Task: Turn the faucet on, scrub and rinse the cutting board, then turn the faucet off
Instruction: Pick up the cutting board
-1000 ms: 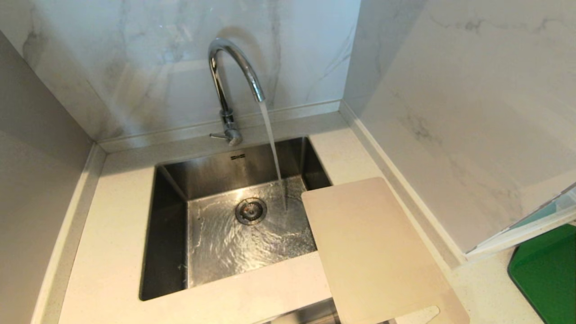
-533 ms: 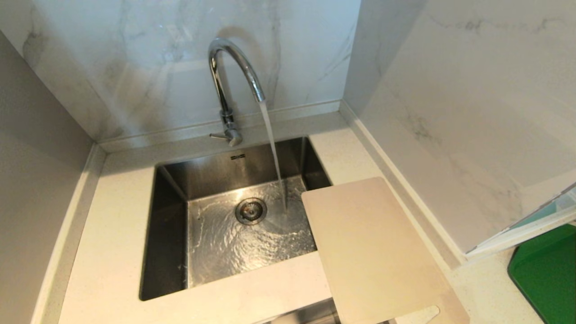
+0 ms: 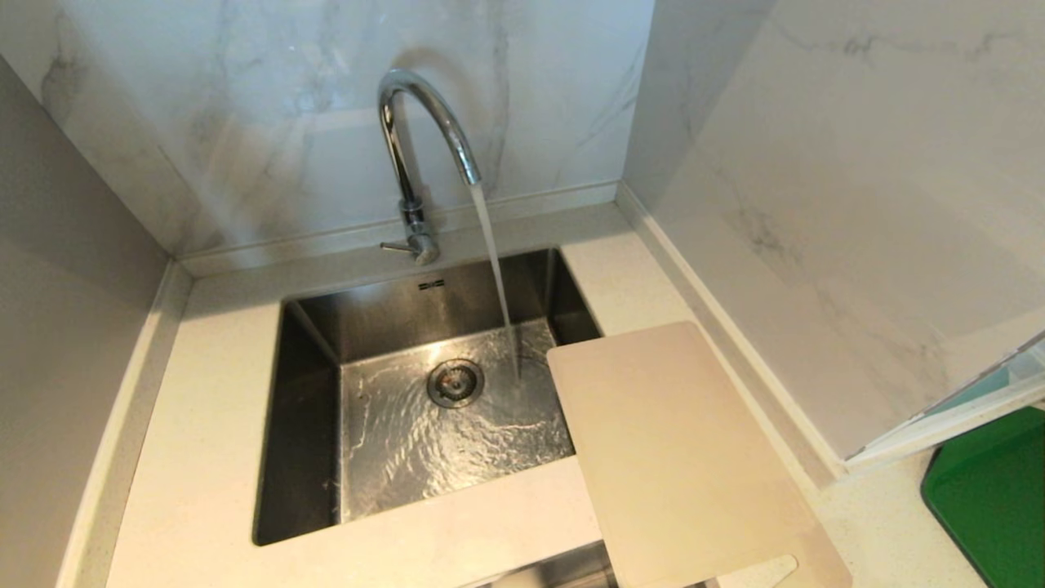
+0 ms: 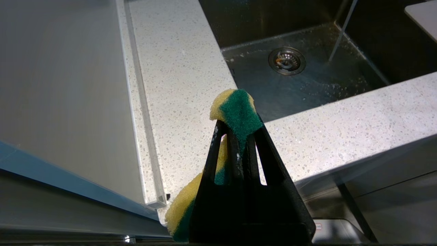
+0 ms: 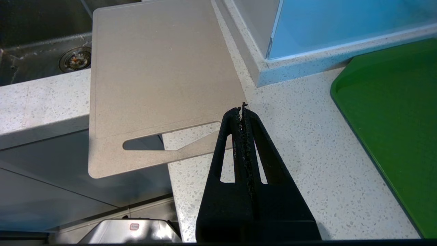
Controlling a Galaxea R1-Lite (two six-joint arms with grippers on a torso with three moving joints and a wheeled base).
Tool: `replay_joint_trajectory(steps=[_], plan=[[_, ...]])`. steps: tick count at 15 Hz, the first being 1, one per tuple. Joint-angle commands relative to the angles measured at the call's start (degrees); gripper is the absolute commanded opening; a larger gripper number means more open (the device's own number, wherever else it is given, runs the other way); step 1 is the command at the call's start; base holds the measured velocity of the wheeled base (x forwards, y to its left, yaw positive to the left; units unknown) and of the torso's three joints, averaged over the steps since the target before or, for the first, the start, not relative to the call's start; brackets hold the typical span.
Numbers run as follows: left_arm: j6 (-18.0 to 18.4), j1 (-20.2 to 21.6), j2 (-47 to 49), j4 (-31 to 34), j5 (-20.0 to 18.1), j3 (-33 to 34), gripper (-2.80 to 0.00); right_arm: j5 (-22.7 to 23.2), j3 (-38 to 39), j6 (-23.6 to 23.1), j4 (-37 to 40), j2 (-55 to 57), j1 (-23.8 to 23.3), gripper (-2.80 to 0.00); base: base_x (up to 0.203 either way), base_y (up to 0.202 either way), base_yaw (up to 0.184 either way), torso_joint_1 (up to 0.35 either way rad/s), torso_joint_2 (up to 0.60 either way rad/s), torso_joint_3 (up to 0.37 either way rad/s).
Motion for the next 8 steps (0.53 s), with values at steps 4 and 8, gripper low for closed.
replay_joint_trajectory(steps=[4, 8], plan=[[-0.06, 0.01, 0.11, -0.05, -0.04, 0.0, -2.8, 0.0, 0.0, 0.0, -0.05, -0.02, -0.01, -2.8, 0.0, 0.0, 0.0, 0.0, 0.0, 0.0], [-0.06, 0.01, 0.11, -0.05, -0.01, 0.03, -2.8, 0.0, 0.0, 0.0, -0.05, -0.02, -0.01, -2.8, 0.0, 0.0, 0.0, 0.0, 0.0, 0.0]])
